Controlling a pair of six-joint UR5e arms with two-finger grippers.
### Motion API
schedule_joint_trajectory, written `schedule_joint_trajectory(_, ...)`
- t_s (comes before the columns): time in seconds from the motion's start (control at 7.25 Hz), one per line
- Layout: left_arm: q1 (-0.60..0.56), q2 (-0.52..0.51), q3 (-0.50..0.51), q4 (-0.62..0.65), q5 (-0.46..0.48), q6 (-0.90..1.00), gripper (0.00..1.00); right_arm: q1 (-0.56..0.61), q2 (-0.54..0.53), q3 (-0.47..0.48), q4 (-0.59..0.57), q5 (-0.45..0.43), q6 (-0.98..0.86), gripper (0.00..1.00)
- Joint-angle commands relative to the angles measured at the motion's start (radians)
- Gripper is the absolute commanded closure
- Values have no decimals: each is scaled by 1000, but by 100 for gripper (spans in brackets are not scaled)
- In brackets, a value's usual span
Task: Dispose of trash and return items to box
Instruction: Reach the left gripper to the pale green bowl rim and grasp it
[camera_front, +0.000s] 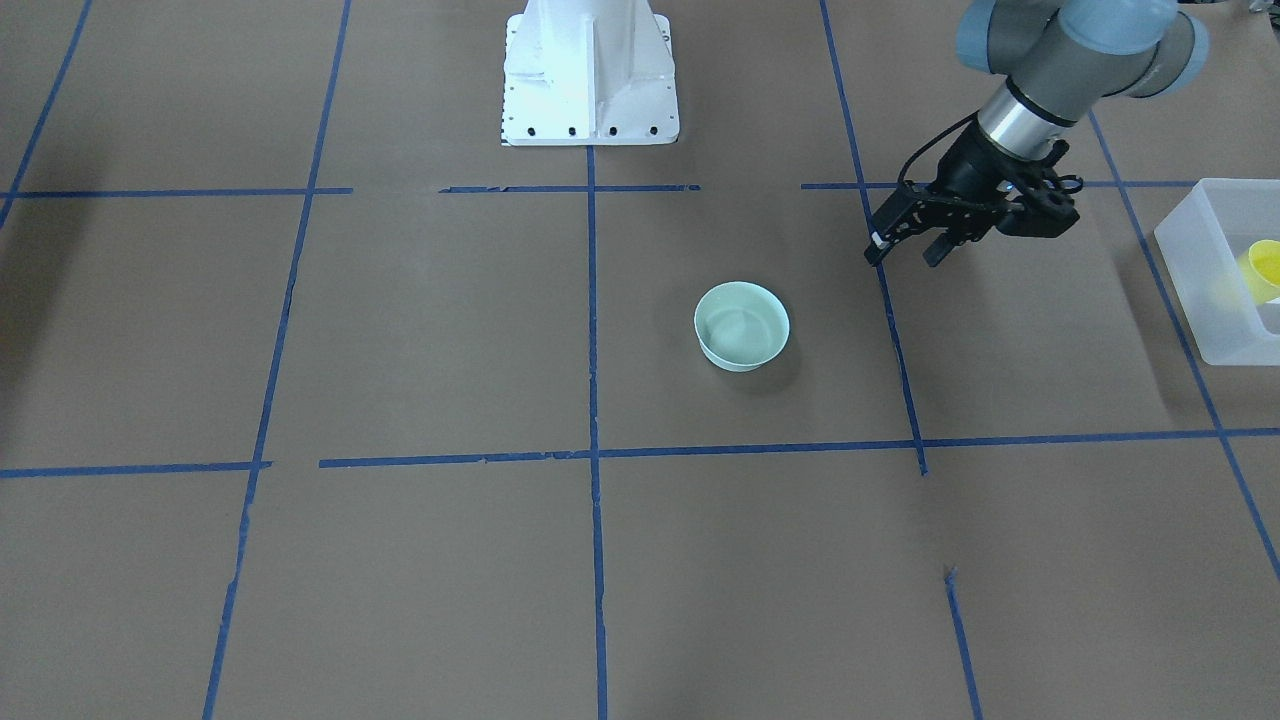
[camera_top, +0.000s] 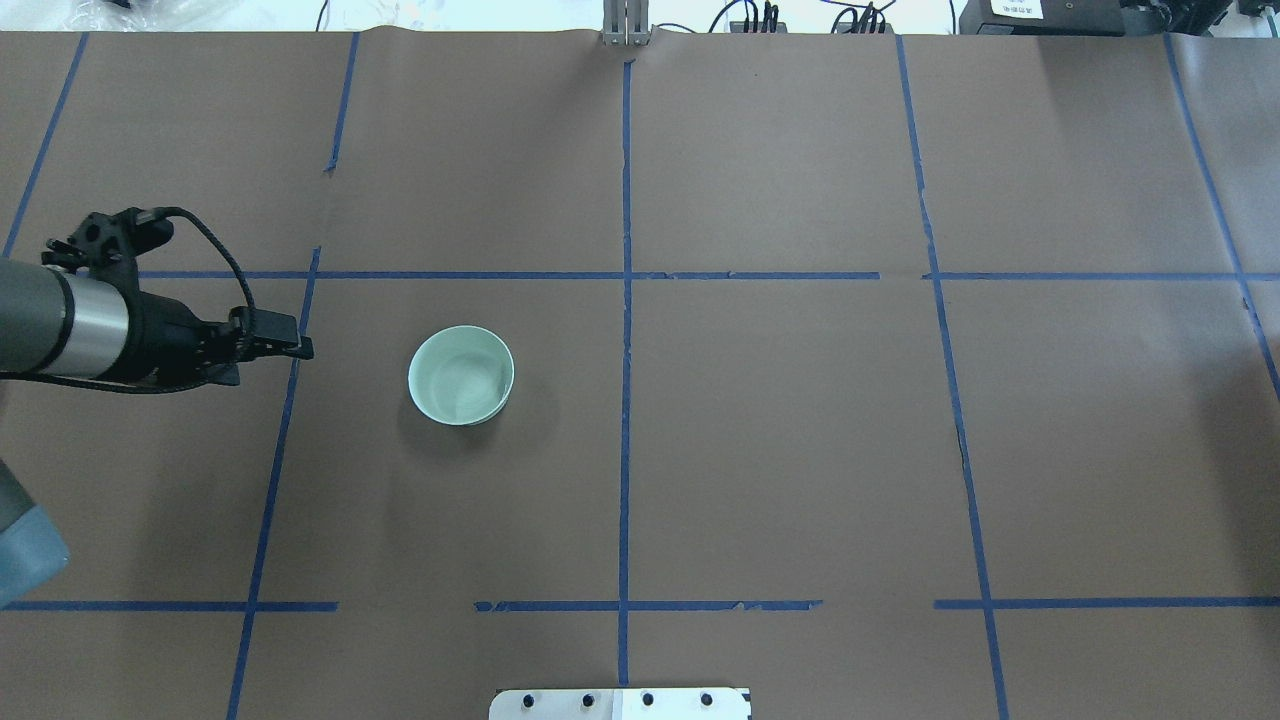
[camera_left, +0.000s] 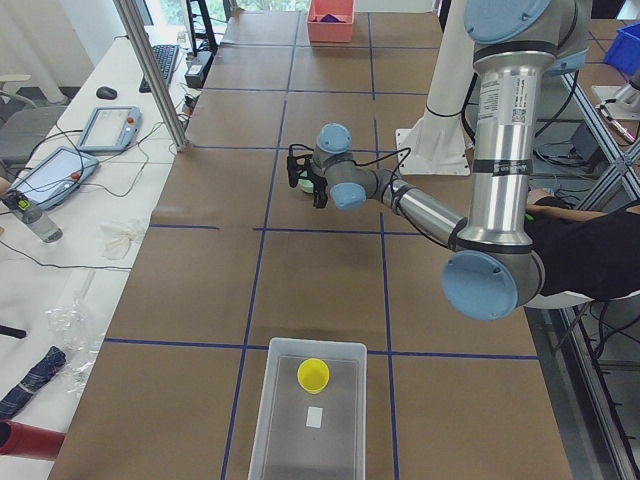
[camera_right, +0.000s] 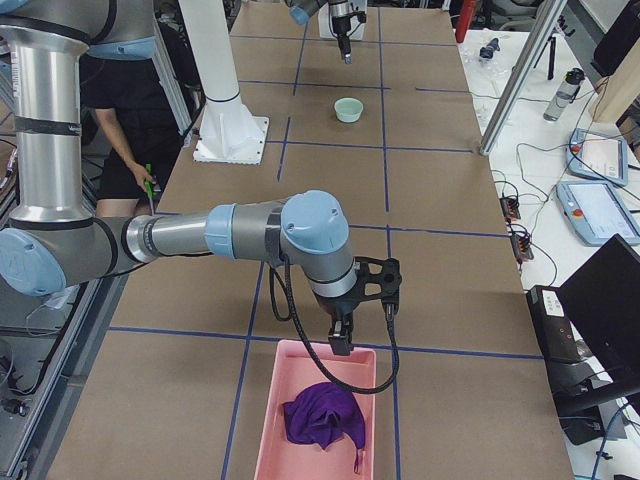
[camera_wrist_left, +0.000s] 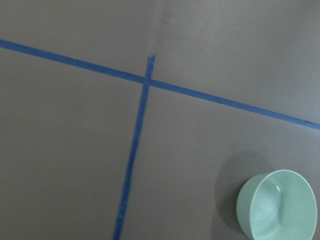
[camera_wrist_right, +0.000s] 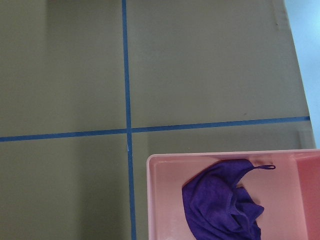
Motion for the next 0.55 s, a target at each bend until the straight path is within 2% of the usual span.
schedule_joint_trajectory(0.0,113,-153,11,227,137,-26,0,-56,-3,4,2,26,7,0)
schedule_joint_trajectory(0.14,164,-214,44,295,196,-58,0,-89,-1,4,4,24,7,0)
schedule_joint_trajectory(0.41,197,-262,121,297,207,-88,0,-158,-1,3,4,24,19,0)
